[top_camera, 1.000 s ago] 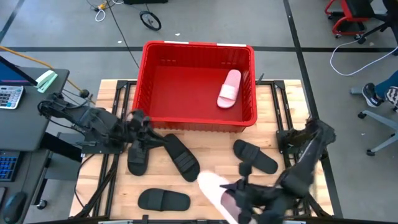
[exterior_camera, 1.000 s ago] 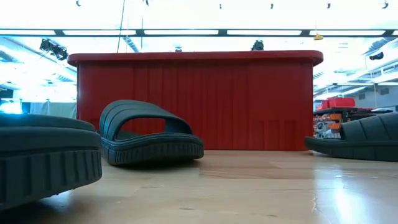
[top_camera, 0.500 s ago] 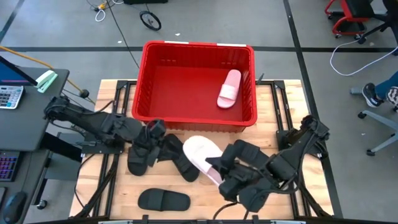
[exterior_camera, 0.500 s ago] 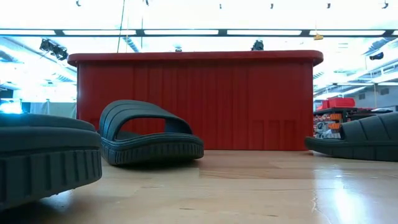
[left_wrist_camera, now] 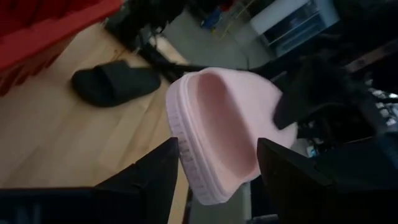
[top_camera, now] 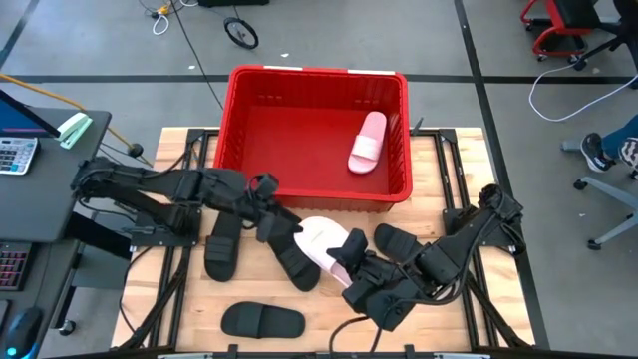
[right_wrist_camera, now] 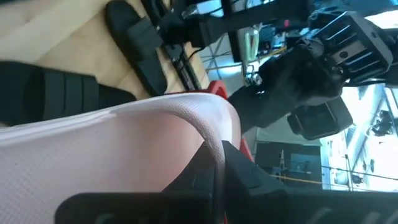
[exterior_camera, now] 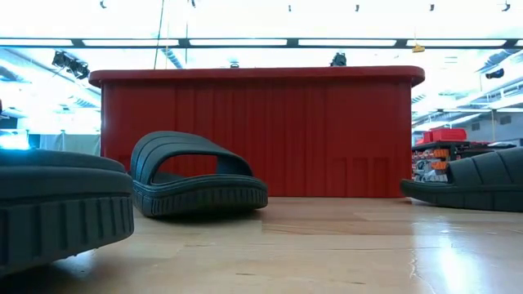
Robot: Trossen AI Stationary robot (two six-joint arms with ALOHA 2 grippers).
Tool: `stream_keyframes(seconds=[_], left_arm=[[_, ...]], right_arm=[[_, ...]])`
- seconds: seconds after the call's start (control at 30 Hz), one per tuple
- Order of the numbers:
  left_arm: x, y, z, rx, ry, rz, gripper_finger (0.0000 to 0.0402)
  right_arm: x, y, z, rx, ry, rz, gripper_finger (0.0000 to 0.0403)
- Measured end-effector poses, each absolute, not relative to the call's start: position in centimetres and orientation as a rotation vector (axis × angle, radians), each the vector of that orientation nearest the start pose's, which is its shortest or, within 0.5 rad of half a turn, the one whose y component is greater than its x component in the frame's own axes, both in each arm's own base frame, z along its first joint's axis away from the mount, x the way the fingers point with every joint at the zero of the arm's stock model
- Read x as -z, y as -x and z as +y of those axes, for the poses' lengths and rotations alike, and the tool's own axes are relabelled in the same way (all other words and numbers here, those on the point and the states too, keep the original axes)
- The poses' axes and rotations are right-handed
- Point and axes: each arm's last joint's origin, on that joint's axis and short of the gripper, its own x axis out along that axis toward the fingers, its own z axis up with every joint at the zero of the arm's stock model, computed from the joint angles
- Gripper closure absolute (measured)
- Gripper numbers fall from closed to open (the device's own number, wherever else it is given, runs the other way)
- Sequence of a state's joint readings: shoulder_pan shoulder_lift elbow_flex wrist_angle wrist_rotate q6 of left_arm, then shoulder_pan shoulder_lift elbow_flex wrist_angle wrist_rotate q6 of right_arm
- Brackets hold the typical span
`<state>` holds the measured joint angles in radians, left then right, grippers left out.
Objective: Pick and place slides into bin
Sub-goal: Put the pink slide into the red bin
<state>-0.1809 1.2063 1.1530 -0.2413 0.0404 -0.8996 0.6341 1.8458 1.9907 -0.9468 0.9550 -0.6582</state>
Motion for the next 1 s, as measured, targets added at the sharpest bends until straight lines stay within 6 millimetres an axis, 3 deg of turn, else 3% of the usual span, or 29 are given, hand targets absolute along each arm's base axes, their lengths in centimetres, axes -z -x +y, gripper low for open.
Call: stream_keyframes(seconds=[0.17, 0.5, 0.63, 0.8, 1.0], left_arm=[[-35.5, -27.2, -4.6, 0.034, 0.871, 0.444, 0.0174], [-35.3, -27.8, -3.7, 0.032, 0.887, 0.433, 0.0194], [-35.5, -27.9, -3.7, 0.069, 0.896, 0.433, 0.0243], [-35.4, -27.8, -3.9, 0.07, 0.888, 0.44, 0.0363], [-35.3, -27.8, -4.0, 0.071, 0.882, 0.449, 0.0369]], right_arm=[[-39.1, -32.6, 20.5, 0.111, 1.204, 0.672, 0.0394], [-39.1, -32.8, 20.3, 0.084, 1.189, 0.674, 0.0394], [-39.1, -33.0, 19.9, 0.075, 1.17, 0.679, 0.0386], [-39.1, -33.4, 19.4, 0.077, 1.157, 0.685, 0.0374], [-39.1, -33.6, 19.1, 0.099, 1.124, 0.688, 0.0373]])
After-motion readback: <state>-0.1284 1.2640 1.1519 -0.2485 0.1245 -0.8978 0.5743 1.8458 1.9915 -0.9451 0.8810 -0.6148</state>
